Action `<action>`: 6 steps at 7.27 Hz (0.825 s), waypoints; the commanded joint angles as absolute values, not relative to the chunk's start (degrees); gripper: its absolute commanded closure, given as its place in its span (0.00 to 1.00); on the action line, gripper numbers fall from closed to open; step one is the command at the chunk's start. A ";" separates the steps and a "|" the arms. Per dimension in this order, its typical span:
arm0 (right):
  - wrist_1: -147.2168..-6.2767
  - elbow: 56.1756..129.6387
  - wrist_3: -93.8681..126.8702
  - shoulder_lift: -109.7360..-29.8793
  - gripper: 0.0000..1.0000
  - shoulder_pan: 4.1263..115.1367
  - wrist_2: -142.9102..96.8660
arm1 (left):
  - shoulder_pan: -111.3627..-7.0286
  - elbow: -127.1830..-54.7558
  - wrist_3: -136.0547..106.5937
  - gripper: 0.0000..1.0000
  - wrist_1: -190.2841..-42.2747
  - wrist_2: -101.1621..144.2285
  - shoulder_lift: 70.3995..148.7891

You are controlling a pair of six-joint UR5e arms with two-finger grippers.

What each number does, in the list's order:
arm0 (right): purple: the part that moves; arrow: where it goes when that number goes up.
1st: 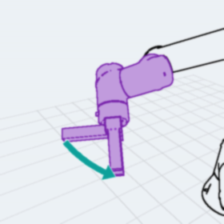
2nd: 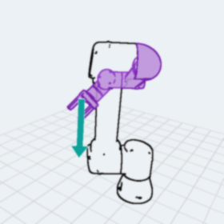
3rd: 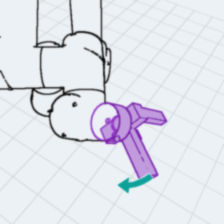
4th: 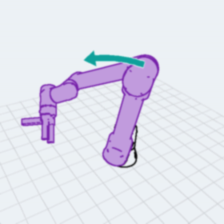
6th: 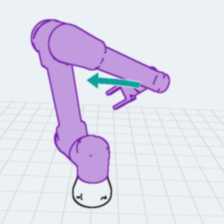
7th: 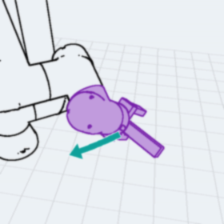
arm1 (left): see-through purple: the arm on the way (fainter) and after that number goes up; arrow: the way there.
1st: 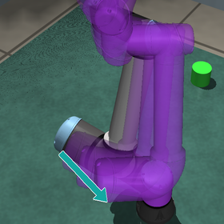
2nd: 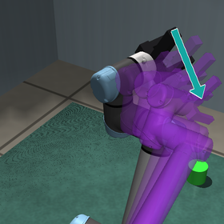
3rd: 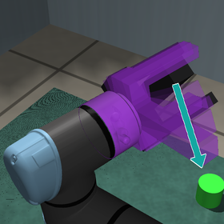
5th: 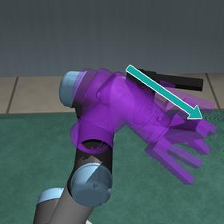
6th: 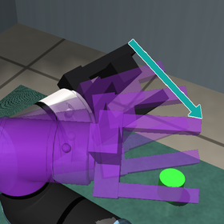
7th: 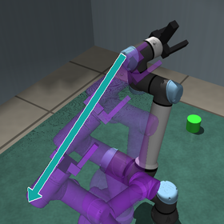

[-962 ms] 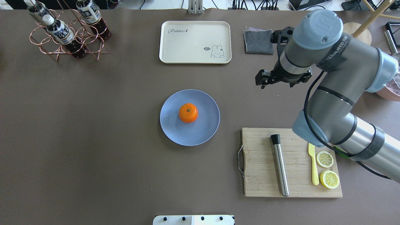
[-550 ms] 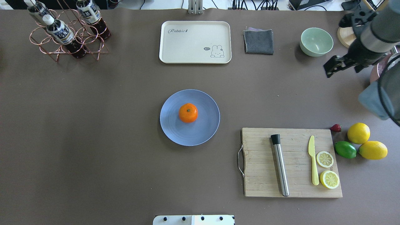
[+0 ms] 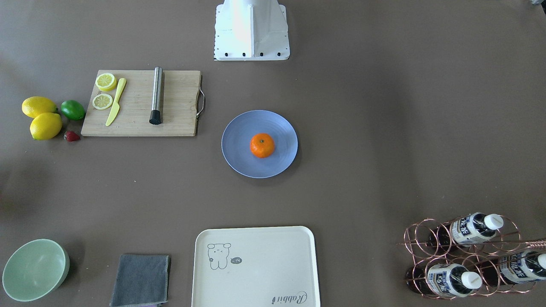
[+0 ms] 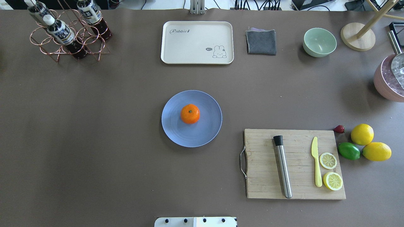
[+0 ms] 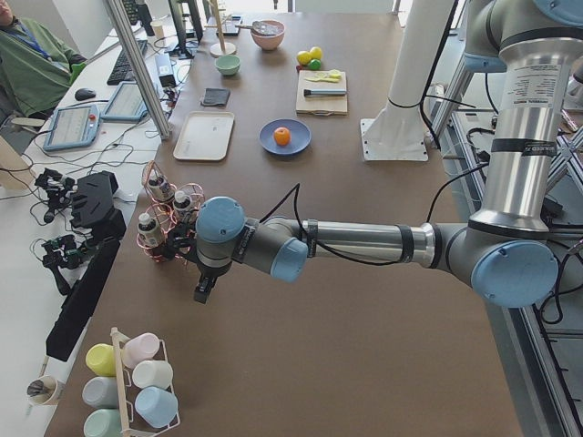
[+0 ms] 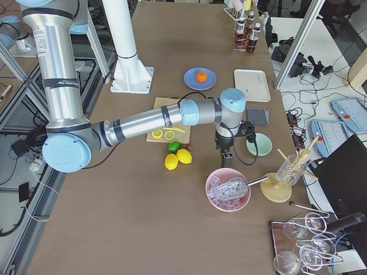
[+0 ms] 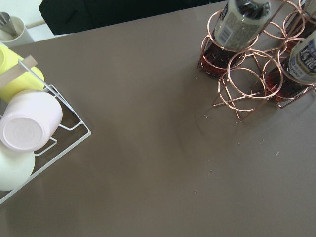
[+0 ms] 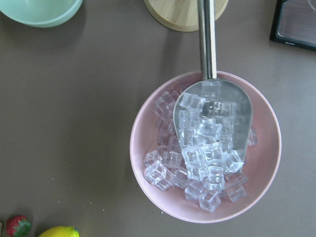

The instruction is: Pick orange to plate

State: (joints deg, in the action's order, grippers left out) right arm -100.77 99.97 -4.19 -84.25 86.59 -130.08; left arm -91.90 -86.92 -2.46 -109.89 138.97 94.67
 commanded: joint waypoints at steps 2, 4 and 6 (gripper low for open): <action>-100.55 98.88 -7.74 -88.06 0.00 92.28 -134.38 | -92.11 -86.57 -2.55 0.02 -108.72 139.22 93.08; -100.55 98.88 -7.21 -89.12 0.00 92.37 -135.78 | -92.20 -86.92 -2.55 0.02 -108.72 139.13 92.81; -100.46 98.88 -6.86 -89.12 0.00 92.37 -135.18 | -92.20 -86.75 -2.72 0.02 -108.72 138.87 92.81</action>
State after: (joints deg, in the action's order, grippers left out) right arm -100.48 98.95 -7.10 -89.07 92.34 -135.50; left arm -92.23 -86.78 -2.63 -108.72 139.00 92.85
